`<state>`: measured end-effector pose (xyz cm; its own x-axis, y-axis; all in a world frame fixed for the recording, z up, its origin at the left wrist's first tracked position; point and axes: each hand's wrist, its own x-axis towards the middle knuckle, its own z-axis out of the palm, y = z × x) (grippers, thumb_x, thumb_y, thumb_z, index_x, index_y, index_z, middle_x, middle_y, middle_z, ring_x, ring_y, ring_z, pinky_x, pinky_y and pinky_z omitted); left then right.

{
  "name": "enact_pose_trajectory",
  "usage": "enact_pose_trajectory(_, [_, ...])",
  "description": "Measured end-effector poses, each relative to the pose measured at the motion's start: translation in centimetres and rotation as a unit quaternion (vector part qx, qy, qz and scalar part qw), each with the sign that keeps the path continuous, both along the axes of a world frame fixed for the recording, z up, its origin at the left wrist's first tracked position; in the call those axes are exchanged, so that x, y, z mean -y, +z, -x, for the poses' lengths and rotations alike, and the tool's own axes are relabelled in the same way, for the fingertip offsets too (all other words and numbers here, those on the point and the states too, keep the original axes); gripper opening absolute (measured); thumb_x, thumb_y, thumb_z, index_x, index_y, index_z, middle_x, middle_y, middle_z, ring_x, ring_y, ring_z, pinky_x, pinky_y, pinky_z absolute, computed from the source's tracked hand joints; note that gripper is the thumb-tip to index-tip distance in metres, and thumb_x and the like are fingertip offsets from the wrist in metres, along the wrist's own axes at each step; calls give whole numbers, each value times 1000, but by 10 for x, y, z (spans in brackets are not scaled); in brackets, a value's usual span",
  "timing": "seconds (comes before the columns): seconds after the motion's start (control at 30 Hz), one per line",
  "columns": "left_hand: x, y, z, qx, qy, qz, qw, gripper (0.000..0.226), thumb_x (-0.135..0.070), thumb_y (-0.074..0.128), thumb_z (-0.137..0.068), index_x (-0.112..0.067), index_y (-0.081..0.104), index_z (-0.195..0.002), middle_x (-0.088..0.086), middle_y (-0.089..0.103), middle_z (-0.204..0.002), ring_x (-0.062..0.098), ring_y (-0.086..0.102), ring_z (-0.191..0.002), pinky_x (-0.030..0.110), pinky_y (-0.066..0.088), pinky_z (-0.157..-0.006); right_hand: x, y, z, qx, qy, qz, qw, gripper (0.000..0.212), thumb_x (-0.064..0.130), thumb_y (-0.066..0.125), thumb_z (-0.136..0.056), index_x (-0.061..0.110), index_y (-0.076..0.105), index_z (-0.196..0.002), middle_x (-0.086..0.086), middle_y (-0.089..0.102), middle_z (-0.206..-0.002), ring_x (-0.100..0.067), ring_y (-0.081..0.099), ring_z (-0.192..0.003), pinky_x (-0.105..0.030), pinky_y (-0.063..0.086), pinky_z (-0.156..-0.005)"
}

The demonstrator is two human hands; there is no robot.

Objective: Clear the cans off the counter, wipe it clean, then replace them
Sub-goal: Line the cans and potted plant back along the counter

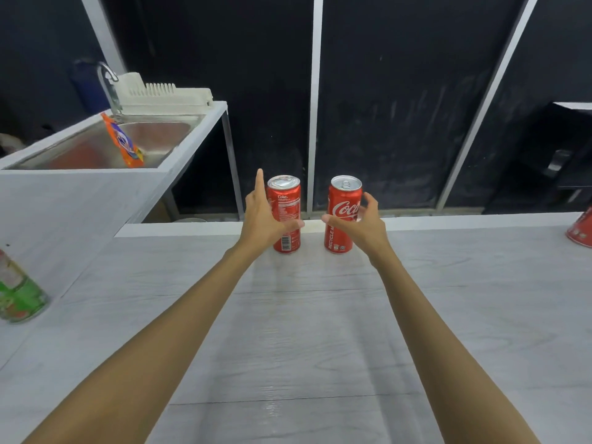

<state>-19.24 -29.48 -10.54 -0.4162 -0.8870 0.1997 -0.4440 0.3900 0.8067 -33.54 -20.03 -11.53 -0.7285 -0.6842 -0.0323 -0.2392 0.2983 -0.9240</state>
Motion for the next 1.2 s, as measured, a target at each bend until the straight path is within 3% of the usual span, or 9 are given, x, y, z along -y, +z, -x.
enact_pose_trajectory(0.13, [-14, 13, -42, 31, 40, -30, 998, 112, -40, 76, -67, -25, 0, -147, 6, 15, -156, 28, 21, -141, 49, 27, -110, -30, 8, -12, 35, 76, -179, 980, 72, 41, 63, -83, 12, 29, -141, -10, 36, -147, -30, 39, -131, -43, 36, -104])
enact_pose_trajectory(0.2, [-23, 23, -75, 43, 42, -46, 997, 101, -42, 73, -70, -28, 9, -147, 5, 21, -154, 27, 26, -140, 47, 30, -108, -44, 10, -25, 60, 116, -204, 970, 68, 40, 62, -84, 15, 31, -139, -9, 38, -145, -29, 42, -128, -43, 39, -101])
enact_pose_trajectory(0.33, [-37, 44, -148, 36, 36, -73, 996, 62, -36, 65, -81, -27, 40, -137, 3, 39, -145, 23, 37, -133, 41, 36, -105, -49, 18, -76, 112, 197, -176, 958, 65, 38, 63, -84, 15, 34, -138, -5, 43, -141, -23, 53, -114, -38, 47, -91])
enact_pose_trajectory(0.47, [-37, 65, -227, 18, 75, -72, 994, 30, -26, 67, -82, -21, 64, -111, 2, 59, -123, 17, 52, -113, 26, 41, -89, -26, 30, -149, 83, 305, -157, 936, 50, 31, 61, -87, 14, 45, -132, -4, 50, -136, -21, 54, -114, -35, 47, -92])
enact_pose_trajectory(0.6, [-26, 82, -308, 14, 93, -73, 993, 13, -21, 69, -80, -21, 67, -93, -2, 63, -99, 12, 56, -92, 19, 41, -74, 0, 39, -229, 34, 353, -127, 926, 40, 29, 61, -87, 14, 54, -124, -3, 55, -129, -19, 55, -112, -34, 48, -94])
enact_pose_trajectory(0.73, [-6, 98, -380, 19, 112, -73, 991, 8, -22, 70, -79, -27, 66, -84, -3, 63, -96, 13, 54, -95, 25, 42, -79, 27, 48, -302, 7, 358, -95, 929, 35, 27, 63, -86, 14, 58, -119, -5, 57, -124, -18, 53, -111, -34, 46, -92])
enact_pose_trajectory(0.93, [29, 96, -460, -3, 165, -30, 986, 23, -22, 73, -76, -23, 62, -95, 1, 60, -107, 19, 54, -101, 29, 43, -82, 80, 57, -388, -13, 336, -53, 940, 58, 31, 67, -82, 18, 42, -132, -8, 45, -138, -22, 46, -121, -32, 39, -94])
enact_pose_trajectory(1.07, [54, 65, -488, 40, 198, 24, 979, 63, -21, 77, -71, -19, 45, -126, 10, 38, -137, 28, 41, -124, 41, 44, -97, 119, 48, -423, -45, 302, -16, 952, 85, 26, 74, -76, 16, 22, -143, -14, 29, -148, -27, 33, -135, -35, 34, -103])
enact_pose_trajectory(1.2, [80, 31, -501, -19, 203, -51, 978, 109, -26, 83, -64, -15, 13, -146, 13, 26, -149, 30, 34, -133, 42, 37, -103, 151, 30, -445, -19, 276, 2, 961, 105, 24, 80, -69, 15, 11, -147, -12, 26, -150, -30, 33, -135, -43, 34, -109])
